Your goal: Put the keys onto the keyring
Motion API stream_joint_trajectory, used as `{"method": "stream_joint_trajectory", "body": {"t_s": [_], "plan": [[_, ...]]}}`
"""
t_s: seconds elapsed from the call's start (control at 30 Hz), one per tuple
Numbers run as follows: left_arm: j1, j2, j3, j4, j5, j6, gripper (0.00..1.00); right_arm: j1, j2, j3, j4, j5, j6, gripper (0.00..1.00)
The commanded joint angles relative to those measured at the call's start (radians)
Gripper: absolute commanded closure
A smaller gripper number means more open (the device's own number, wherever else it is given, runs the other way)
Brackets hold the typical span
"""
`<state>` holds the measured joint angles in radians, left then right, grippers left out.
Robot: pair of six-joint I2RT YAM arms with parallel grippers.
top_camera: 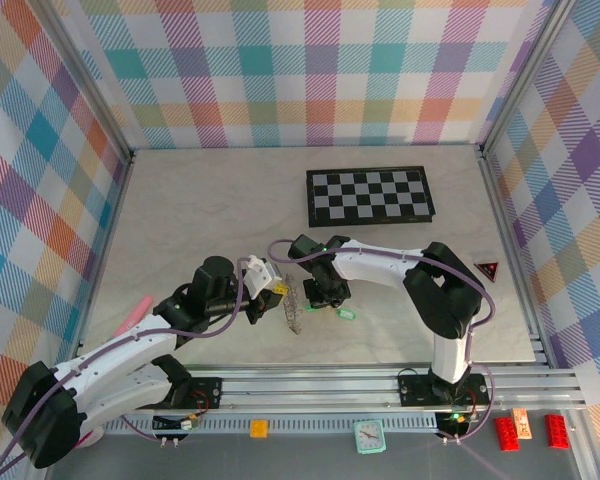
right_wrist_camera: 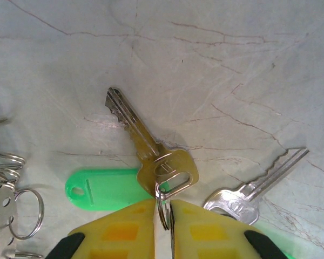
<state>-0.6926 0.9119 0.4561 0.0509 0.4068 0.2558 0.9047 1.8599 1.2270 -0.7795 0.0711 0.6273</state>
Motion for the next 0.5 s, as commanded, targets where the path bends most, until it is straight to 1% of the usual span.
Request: {"method": "stream_joint_trajectory", "body": {"t_s": [0.0,0.1,0.2,0.37,0.47], "plan": [[-0.009,-0.016,0.026,-0.014,0.016,0.015,1.00,0.010,0.001,0.009,-0.017,0.002,-0.003,0.88],[-0.010,-0.015,0.026,-0.014,0.016,0.015,1.00,0.010,0.001,0.009,-0.018,0.004,-0.002,0.91],[-0.010,-0.016,0.026,-0.016,0.015,0.015,1.00,0.010,0.004,0.009,-0.018,0.003,-0.003,0.91],[-0.010,-0.017,0.026,-0.016,0.015,0.015,1.00,0.009,0.007,0.010,-0.020,0.003,-0.004,0.87],[-0.010,-0.018,0.026,-0.016,0.016,0.015,1.00,0.010,0.007,0.009,-0.019,0.004,-0.006,0.87]]}}
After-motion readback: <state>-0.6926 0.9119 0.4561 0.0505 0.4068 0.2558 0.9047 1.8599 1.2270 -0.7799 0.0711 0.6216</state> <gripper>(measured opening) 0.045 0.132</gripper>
